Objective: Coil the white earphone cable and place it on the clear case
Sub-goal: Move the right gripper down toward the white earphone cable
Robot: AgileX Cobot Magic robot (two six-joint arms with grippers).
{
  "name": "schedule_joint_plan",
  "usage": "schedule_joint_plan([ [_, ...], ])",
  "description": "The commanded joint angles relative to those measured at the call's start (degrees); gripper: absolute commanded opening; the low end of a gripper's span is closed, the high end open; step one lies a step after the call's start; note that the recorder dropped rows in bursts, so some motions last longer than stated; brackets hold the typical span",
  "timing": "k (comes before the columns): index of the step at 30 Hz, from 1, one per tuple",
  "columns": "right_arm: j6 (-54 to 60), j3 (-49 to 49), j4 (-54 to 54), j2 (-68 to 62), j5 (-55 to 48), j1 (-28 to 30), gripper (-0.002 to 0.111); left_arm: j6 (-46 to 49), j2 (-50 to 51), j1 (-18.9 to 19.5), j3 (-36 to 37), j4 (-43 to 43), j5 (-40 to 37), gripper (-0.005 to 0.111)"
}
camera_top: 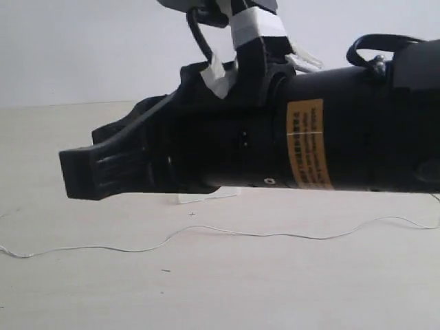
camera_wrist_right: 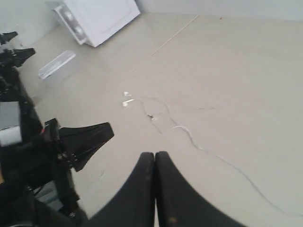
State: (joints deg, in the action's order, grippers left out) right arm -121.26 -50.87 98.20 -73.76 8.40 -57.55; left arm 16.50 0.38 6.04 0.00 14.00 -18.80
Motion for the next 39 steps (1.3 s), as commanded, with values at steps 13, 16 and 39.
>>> schedule_joint_plan([
  [13, 23.78, -1.80, -14.66, -1.22, -56.63, -15.76, 0.000, -0.35, -0.38, 0.17, 0.00, 0.06, 0.25, 0.000],
  [16, 39.27, -2.02, -21.06, -2.70, -64.54, -15.76, 0.000, -0.35, -0.38, 0.17, 0.00, 0.06, 0.25, 0.000],
  [39, 135.73, -8.21, -100.97, -14.88, -25.32, 2.93, 0.025, -0.35, -0.38, 0.17, 0.00, 0.06, 0.25, 0.000],
])
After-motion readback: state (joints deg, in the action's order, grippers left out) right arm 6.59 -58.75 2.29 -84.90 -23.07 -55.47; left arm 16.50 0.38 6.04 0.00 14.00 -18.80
